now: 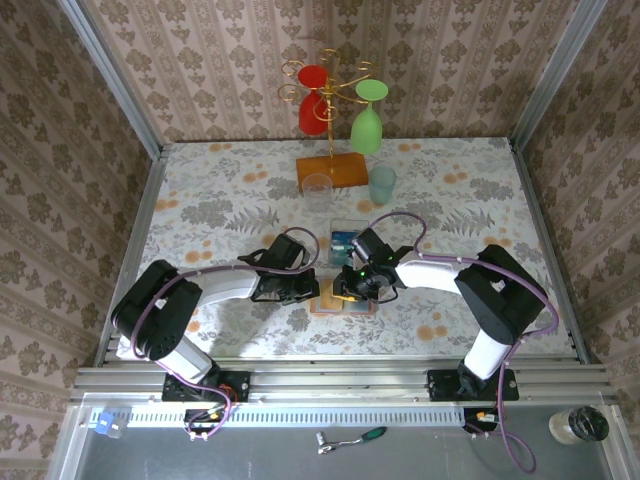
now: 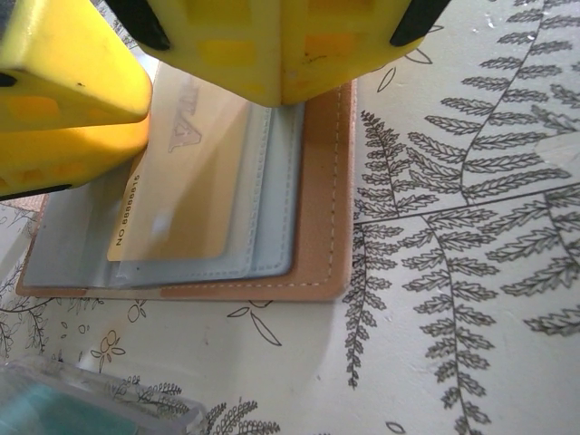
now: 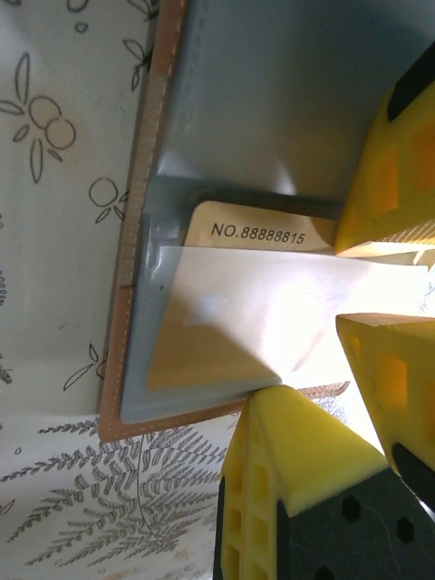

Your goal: Take the credit cards out of the card holder

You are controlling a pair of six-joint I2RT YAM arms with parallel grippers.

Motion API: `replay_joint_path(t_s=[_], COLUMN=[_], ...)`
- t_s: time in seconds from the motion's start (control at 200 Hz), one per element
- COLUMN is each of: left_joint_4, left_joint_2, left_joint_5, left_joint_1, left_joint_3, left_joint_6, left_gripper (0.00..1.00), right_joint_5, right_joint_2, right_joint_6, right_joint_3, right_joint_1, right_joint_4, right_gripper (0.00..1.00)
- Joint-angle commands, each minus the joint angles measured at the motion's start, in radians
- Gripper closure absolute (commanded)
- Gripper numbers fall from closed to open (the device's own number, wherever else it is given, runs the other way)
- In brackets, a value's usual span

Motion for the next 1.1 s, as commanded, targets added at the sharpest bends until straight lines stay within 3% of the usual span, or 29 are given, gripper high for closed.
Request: replay_joint_path(t_s=[0.0,0.535,1.095], left_joint_4=[-0.021,-0.050,-0.085], left_joint_2=[0.024,-0.013,-0.038], left_joint_5=[-0.001,-0.011,-0.015], left_joint_1=[-0.005,-0.005,-0.026], left_joint_3=[-0.016,0.004,0.080], left_joint_6=[0.010,0.013,0.012], left_gripper=[0.98,0.98,0.97], right_joint_5=[0.060,0.091,0.064], right_joint_2=[-0.015,-0.022,-0.097], right_joint_6=[-0.032,-0.074,-0.039], right_joint_3=[0.016,0.060,-0.006], right_joint_1=[0.005,0.005,-0.017], right_joint_4=[-0.074,-0.116,-0.066], right_gripper=[0.76,0.76,0.75])
